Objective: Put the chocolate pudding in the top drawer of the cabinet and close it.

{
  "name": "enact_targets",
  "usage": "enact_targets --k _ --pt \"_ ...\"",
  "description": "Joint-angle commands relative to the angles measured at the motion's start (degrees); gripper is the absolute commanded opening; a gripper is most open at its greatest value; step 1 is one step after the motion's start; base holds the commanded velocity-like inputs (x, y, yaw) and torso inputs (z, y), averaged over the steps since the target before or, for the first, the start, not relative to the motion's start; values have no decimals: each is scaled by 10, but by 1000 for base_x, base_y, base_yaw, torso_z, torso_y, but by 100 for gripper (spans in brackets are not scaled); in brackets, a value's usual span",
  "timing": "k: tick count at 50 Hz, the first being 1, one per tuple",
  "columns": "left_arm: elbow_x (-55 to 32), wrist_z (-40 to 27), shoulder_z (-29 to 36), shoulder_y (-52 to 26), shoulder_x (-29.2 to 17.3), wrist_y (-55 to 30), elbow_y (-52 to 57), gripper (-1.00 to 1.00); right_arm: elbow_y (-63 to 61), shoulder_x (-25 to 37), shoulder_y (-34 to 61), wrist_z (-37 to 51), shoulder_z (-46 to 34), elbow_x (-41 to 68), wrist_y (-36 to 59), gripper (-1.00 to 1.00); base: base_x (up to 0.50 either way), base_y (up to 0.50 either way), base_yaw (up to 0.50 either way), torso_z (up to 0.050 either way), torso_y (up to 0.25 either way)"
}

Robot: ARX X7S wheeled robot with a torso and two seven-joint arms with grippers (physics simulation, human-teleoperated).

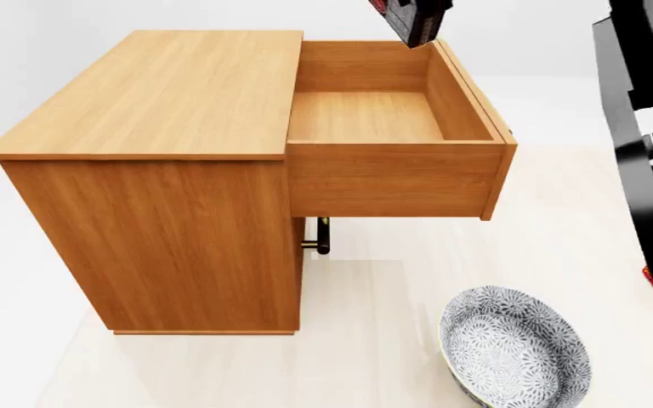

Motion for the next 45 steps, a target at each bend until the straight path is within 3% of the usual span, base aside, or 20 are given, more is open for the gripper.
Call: enact_targets --k 1,10,16,23,45 --pt "-3 -1 -9 8 6 -4 1 100 -1 -6 -21 28 -130 135 -13 -100 0 0 0 0 0" --pt "-2 -1 -11 9 5 -7 2 100 -1 -6 -27 67 -217 263 -22 -100 0 0 0 0 0" --pt "-7 -1 -23 12 2 -13 0 100 -1 -6 -25 78 -219 279 -17 -100 0 0 0 0 0" --pt "-13 -2 -34 16 2 -17 -1 100 -2 -6 -25 83 -290 352 -17 -100 0 0 0 0 0" --pt "-6 5 -22 2 -19 6 -1 100 -6 -6 -15 81 -332 374 -20 -100 0 0 0 0 0"
